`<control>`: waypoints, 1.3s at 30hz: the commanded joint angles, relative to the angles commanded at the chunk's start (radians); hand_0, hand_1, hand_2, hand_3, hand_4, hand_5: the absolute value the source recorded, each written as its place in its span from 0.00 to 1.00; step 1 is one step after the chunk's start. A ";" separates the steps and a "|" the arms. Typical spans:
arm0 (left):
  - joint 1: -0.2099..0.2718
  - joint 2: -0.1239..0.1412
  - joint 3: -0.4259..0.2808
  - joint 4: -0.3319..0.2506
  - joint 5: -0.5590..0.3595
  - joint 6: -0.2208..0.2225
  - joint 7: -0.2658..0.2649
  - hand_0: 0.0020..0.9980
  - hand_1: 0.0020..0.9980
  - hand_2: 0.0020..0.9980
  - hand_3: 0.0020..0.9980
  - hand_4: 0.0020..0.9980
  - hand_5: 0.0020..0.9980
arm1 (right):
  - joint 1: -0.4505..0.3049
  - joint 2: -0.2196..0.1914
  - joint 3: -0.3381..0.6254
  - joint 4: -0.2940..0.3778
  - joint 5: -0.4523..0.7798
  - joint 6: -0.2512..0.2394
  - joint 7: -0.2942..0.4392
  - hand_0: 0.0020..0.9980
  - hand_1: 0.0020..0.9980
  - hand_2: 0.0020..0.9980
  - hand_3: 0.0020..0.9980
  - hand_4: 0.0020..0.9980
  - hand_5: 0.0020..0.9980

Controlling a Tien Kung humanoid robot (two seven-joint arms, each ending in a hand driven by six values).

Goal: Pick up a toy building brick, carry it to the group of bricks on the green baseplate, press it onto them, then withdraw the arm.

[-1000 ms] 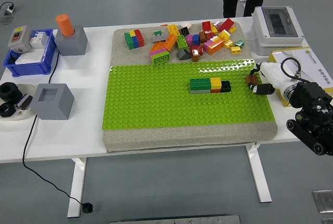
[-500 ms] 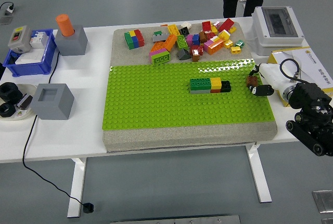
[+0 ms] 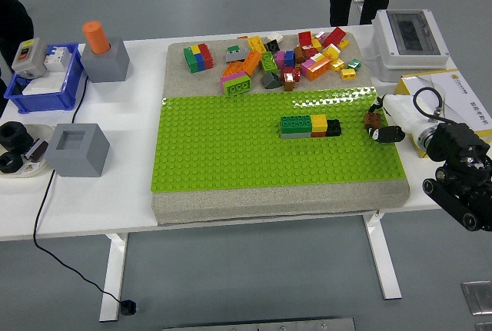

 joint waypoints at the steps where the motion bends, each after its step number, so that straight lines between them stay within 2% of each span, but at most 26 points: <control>1: 0.000 0.000 0.000 0.000 0.000 0.000 0.000 0.78 0.77 0.72 0.45 1.00 0.82 | 0.000 0.000 0.000 0.000 0.000 0.000 0.000 0.69 0.70 0.77 0.64 0.61 0.32; 3: 0.000 0.000 0.000 0.000 0.000 0.000 0.000 0.78 0.77 0.72 0.45 1.00 0.82 | 0.000 -0.001 0.000 0.000 -0.001 0.000 0.000 0.69 0.70 0.77 0.61 0.60 0.30; 8: 0.000 0.000 0.001 0.000 -0.001 0.000 0.000 0.78 0.77 0.72 0.45 1.00 0.82 | 0.000 -0.001 -0.001 -0.001 -0.003 0.001 -0.002 0.69 0.70 0.77 0.61 0.60 0.30; 9: 0.000 0.000 0.002 0.000 -0.002 0.000 0.000 0.78 0.77 0.72 0.45 1.00 0.82 | 0.000 -0.001 -0.002 -0.001 -0.003 0.001 -0.002 0.69 0.70 0.77 0.54 0.59 0.30; 14: 0.001 -0.001 0.004 0.000 -0.004 0.001 -0.001 0.78 0.77 0.72 0.45 1.00 0.82 | 0.000 -0.002 -0.004 -0.002 -0.007 0.003 -0.003 0.69 0.70 0.77 0.54 0.59 0.30; 15: 0.001 -0.001 0.005 0.000 -0.005 0.001 -0.001 0.78 0.77 0.72 0.45 1.00 0.82 | 0.000 -0.002 -0.005 -0.002 -0.007 0.003 -0.004 0.69 0.70 0.77 0.48 0.57 0.28; 20: 0.003 -0.002 0.006 0.000 -0.007 0.002 -0.002 0.78 0.77 0.72 0.45 1.00 0.82 | 0.000 -0.001 -0.008 -0.001 -0.009 0.002 -0.003 0.69 0.70 0.77 0.48 0.57 0.28; 21: 0.003 -0.002 0.007 0.000 -0.007 0.003 -0.003 0.78 0.77 0.72 0.45 1.00 0.83 | 0.000 -0.001 -0.009 0.000 -0.009 0.001 -0.003 0.69 0.70 0.77 0.44 0.57 0.28; 32: 0.006 -0.004 0.009 0.000 -0.011 0.006 -0.005 0.78 0.78 0.72 0.45 1.00 0.83 | 0.000 -0.002 -0.012 0.010 -0.011 -0.005 -0.001 0.69 0.70 0.77 0.44 0.57 0.27; 39: 0.009 -0.005 0.010 0.000 -0.010 0.007 -0.005 0.78 0.78 0.72 0.45 1.00 0.83 | 0.000 -0.009 -0.015 0.053 -0.022 -0.009 -0.003 0.69 0.71 0.77 0.45 0.55 0.25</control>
